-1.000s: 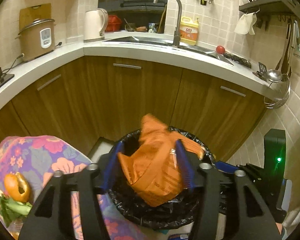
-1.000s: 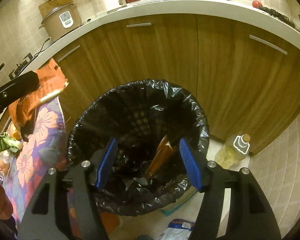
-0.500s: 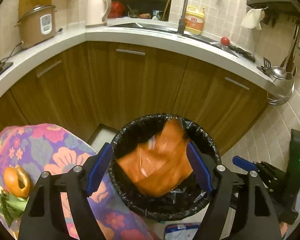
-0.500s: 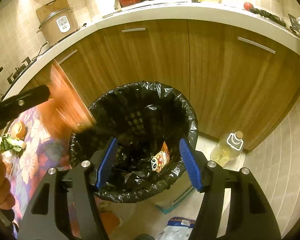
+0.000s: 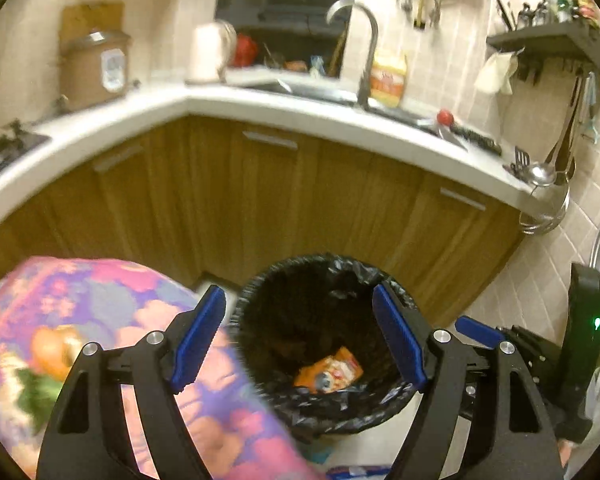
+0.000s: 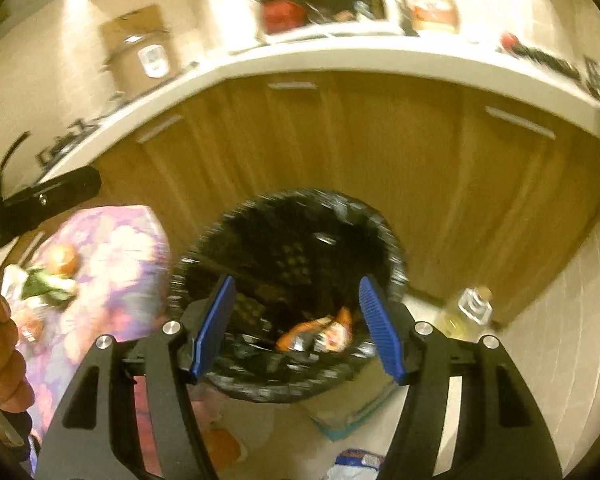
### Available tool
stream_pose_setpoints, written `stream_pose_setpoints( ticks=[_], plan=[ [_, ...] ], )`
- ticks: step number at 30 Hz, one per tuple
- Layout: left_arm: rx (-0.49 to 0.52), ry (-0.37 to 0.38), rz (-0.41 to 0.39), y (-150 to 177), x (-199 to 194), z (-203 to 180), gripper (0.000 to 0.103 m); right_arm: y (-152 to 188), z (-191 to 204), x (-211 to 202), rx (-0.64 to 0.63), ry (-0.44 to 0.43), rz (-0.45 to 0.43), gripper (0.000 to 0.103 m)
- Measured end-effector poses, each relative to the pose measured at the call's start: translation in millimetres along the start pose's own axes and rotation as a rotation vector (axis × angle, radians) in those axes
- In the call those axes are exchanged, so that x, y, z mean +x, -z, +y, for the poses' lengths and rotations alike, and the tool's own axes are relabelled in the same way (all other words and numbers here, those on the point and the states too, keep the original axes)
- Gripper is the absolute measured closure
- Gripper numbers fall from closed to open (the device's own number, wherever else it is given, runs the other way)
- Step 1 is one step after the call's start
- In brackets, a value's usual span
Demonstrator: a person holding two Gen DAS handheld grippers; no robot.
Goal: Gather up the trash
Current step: 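Move the left gripper to the white milk carton while the right gripper grasps the plastic bag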
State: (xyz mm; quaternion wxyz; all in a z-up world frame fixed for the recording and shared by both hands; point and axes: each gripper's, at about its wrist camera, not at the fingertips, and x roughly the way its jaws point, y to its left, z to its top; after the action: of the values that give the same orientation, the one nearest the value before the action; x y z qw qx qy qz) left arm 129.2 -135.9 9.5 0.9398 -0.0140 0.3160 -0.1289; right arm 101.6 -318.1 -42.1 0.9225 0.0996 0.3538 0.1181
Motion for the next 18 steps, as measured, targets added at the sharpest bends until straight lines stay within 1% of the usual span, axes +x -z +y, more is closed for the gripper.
stream_pose_setpoints(
  ticks=[1,3,6,8,10,12,13,15,16,18],
  plan=[
    [0.000,-0.026,-0.031,4.6,-16.8,6.5,0.029,-1.2,11.3,-3.5,-0.021,-0.024,-0.014,0.042],
    [-0.010,-0.069,-0.063,11.1,-40.2,18.4,0.029,-2.9,40.2,-10.6,-0.070,-0.080,-0.040,0.042],
    [-0.053,-0.147,-0.114,25.7,-82.2,47.4,0.029,-3.6,83.3,-18.9,-0.131,-0.174,-0.071,0.042],
    [-0.089,-0.215,-0.146,39.3,-112.8,70.3,0.028,-1.0,114.6,-21.8,-0.183,-0.228,-0.088,0.042],
    [-0.136,-0.285,-0.161,54.4,-140.9,96.1,0.028,2.9,144.9,-22.3,-0.237,-0.263,-0.097,0.042],
    [-0.181,-0.342,-0.177,69.7,-166.4,120.8,0.028,6.3,168.5,-19.9,-0.281,-0.277,-0.096,0.042],
    [-0.215,-0.390,-0.188,81.8,-185.0,139.3,0.028,7.6,179.7,-17.7,-0.302,-0.277,-0.097,0.042],
    [-0.254,-0.446,-0.200,96.2,-207.0,161.6,0.027,9.9,202.8,-9.9,-0.346,-0.275,-0.095,0.042],
    [-0.290,-0.492,-0.204,108.3,-223.2,180.7,0.026,11.0,211.1,-6.0,-0.362,-0.277,-0.089,0.042],
    [-0.337,-0.533,-0.204,122.1,-240.8,205.7,0.025,13.1,228.2,5.2,-0.395,-0.283,-0.066,0.042]
  ],
)
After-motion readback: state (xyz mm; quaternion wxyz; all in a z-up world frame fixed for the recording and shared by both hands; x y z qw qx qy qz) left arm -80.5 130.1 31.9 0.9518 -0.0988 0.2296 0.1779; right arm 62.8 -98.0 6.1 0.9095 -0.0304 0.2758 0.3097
